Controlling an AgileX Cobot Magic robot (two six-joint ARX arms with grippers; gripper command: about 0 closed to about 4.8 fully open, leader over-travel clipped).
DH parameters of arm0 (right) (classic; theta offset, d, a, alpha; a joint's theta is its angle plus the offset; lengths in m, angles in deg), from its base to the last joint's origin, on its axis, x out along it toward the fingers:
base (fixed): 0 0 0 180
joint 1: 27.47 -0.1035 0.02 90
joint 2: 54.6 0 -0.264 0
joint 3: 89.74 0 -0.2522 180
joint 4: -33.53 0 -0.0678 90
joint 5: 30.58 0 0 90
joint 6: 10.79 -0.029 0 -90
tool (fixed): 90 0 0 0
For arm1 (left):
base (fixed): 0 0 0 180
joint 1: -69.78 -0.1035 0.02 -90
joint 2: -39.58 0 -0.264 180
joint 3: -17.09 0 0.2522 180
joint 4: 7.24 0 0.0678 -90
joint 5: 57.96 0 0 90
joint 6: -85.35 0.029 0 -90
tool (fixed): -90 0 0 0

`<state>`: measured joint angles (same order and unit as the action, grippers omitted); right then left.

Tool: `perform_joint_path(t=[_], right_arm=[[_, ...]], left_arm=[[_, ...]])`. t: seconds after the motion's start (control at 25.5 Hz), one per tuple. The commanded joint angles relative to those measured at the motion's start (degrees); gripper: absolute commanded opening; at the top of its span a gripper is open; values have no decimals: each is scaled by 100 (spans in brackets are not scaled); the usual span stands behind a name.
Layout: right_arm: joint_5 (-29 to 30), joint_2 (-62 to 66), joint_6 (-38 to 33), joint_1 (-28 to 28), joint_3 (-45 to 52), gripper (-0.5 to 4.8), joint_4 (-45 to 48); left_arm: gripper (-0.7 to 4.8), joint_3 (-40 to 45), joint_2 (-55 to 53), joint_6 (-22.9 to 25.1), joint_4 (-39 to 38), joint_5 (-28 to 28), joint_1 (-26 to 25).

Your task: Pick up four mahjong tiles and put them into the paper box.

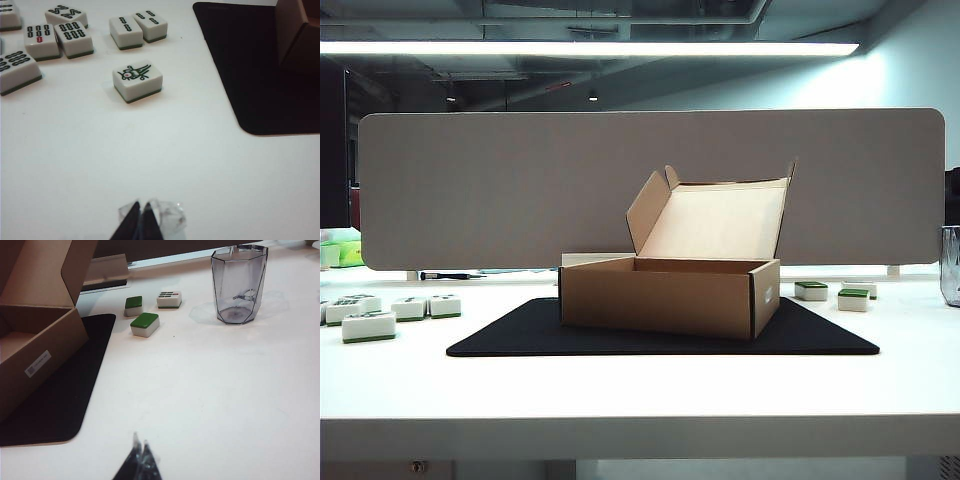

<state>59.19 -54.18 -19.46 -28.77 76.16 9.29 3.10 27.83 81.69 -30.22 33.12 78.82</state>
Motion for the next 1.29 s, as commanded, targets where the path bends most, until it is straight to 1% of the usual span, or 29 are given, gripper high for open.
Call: perform_joint_path(t=[0.04, 0.24, 0.39, 0.51, 1.29], right_arm=[[-4, -39, 11, 0, 2, -1, 4], [-4, -39, 11, 0, 2, -1, 4], [-4, -39, 11, 0, 2, -1, 4], [-4, -39, 11, 0, 2, -1, 4], [-4, -42, 11, 0, 2, -1, 2]], left_arm=[[-5, -11, 103, 22, -39, -22, -28], [-5, -11, 612, 22, -125, -22, -291], [-5, -11, 1073, 96, -162, 66, -739], [-5, -11, 1169, 199, -160, 63, -960], [-5, -11, 1167, 153, -146, 2, -914]])
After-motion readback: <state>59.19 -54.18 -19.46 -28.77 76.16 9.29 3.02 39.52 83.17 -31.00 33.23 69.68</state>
